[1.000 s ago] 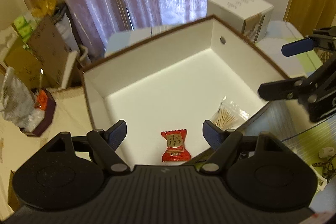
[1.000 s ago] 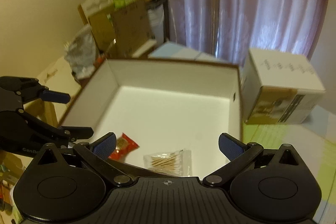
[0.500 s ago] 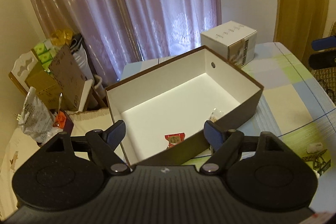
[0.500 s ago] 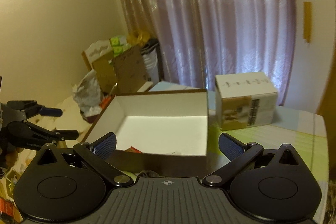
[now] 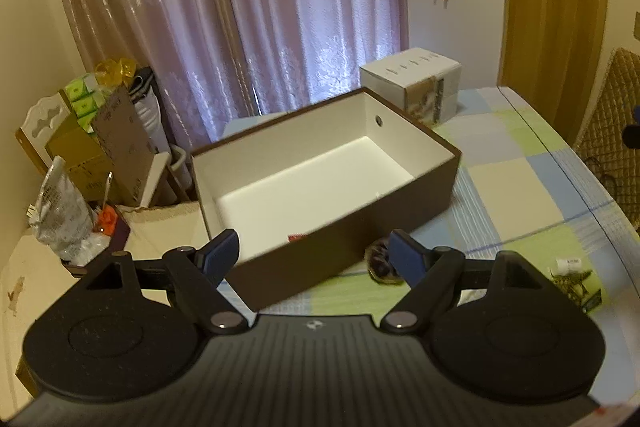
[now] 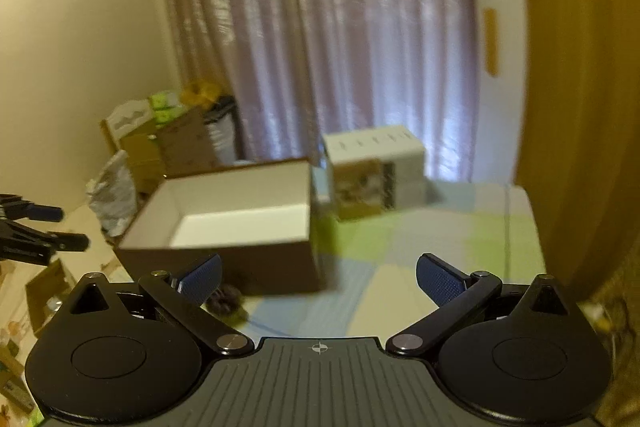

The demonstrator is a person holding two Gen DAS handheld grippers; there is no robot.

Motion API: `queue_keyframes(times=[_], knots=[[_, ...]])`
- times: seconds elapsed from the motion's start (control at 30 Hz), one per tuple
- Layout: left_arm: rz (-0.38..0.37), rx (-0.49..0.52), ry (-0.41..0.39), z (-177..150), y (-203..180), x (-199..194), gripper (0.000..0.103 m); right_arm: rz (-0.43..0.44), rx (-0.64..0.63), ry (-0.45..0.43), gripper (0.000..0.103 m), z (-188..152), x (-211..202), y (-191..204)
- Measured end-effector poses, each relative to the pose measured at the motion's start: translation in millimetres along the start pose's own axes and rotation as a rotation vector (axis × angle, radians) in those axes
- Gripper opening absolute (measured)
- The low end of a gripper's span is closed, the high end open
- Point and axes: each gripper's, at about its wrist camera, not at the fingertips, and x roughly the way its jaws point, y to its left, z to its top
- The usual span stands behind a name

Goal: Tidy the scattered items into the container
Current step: 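Withdraw both tools from the box back toward the table items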

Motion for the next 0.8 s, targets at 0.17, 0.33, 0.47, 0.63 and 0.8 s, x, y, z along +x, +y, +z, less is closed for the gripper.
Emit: queue_keyframes(times=[0.17, 0.33, 0.47, 0.63, 0.8], knots=[[-0.038, 0.014, 0.034, -23, -14, 2, 0.079, -0.055, 0.04, 0.068, 0.101, -41, -13, -9], [-0.08, 0.015, 0.089, -47, -26, 10, 0.078, -0.092, 0.056, 0.169, 0.101, -78, -16, -12], [-0.104, 0.032, 0.121, -61, -37, 16, 0.077, -0.121, 0.06, 0.222, 0.101, -102, -16, -14], [-0.118, 0.055, 0.152, -71, -50, 23, 0.077, -0.155, 0.055, 0.272, 0.101, -124, -11, -13], [-0.129, 0.066, 0.169, -75, -58, 30, 0.077, -0.159, 0.102, 0.303, 0.101, -137, 2, -15]])
